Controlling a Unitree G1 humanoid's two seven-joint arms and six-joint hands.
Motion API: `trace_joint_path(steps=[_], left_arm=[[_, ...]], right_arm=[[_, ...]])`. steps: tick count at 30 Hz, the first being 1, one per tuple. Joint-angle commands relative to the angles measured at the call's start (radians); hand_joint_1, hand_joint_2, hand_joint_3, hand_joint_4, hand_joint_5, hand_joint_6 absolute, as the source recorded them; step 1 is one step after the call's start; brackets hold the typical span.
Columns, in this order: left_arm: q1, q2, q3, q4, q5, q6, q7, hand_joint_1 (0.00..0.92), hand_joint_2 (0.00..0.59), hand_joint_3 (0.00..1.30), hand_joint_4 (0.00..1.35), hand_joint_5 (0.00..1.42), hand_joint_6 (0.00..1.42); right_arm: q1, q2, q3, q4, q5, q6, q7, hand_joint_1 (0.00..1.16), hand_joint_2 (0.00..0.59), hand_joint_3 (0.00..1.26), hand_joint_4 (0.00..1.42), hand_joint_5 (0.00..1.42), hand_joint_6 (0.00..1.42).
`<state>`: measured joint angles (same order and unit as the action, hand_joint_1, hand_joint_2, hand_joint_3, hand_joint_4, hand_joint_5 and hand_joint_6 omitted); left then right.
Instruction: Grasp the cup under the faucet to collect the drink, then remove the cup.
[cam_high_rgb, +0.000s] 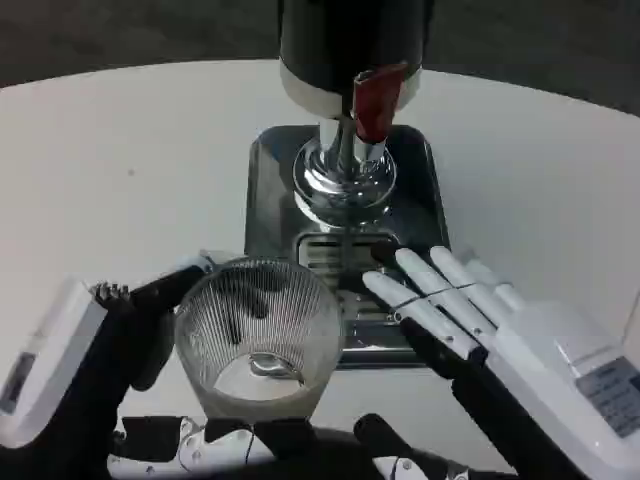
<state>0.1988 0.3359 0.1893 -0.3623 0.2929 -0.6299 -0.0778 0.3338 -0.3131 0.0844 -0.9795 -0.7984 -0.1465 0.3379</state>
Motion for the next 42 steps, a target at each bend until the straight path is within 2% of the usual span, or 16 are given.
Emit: trace_joint_path(steps=[1, 8, 18, 24, 28, 32, 34, 42], left_arm=[[0.003, 0.005, 0.011, 0.01, 0.02, -0.032, 0.017, 0.537, 0.135, 0.94, 1.07, 1.25, 1.42], [0.006, -0.003, 0.011, 0.015, 0.002, -0.015, 0.015, 0.535, 0.133, 0.94, 1.07, 1.25, 1.41], [-0.005, -0.01, 0.018, 0.027, -0.001, 0.003, 0.023, 0.535, 0.132, 0.94, 1.07, 1.25, 1.41], [-0.05, -0.019, 0.021, 0.089, -0.015, 0.029, 0.033, 0.535, 0.132, 0.94, 1.07, 1.25, 1.41], [-0.143, -0.017, 0.026, 0.177, 0.013, 0.053, 0.06, 0.535, 0.132, 0.94, 1.07, 1.25, 1.41], [-0.236, -0.012, 0.012, 0.271, 0.058, 0.06, 0.1, 0.535, 0.132, 0.94, 1.07, 1.25, 1.41], [-0.286, -0.009, -0.002, 0.327, 0.084, 0.056, 0.124, 0.535, 0.132, 0.94, 1.07, 1.25, 1.41], [-0.469, -0.004, -0.092, 0.549, 0.184, 0.023, 0.232, 0.535, 0.131, 0.94, 1.07, 1.25, 1.42]], right_arm=[[0.005, 0.015, 0.008, -0.01, 0.001, 0.006, 0.019, 0.45, 0.44, 0.12, 0.03, 0.0, 0.0], [-0.004, 0.036, 0.028, -0.006, -0.013, 0.006, 0.027, 0.45, 0.44, 0.12, 0.04, 0.0, 0.0], [0.013, 0.043, 0.012, -0.016, -0.026, 0.011, 0.029, 0.45, 0.44, 0.13, 0.04, 0.0, 0.0], [0.038, 0.057, 0.004, -0.035, -0.05, 0.017, 0.028, 0.45, 0.44, 0.13, 0.04, 0.0, 0.0], [0.07, 0.08, -0.001, -0.045, -0.067, 0.015, 0.013, 0.45, 0.44, 0.13, 0.04, 0.0, 0.0], [0.114, 0.145, 0.028, -0.046, -0.129, 0.013, -0.025, 0.45, 0.44, 0.13, 0.04, 0.0, 0.0], [0.134, 0.163, 0.036, -0.051, -0.148, 0.003, -0.036, 0.45, 0.44, 0.13, 0.04, 0.0, 0.0], [0.207, 0.161, -0.025, -0.068, -0.128, -0.041, -0.057, 0.45, 0.44, 0.13, 0.04, 0.0, 0.0]])
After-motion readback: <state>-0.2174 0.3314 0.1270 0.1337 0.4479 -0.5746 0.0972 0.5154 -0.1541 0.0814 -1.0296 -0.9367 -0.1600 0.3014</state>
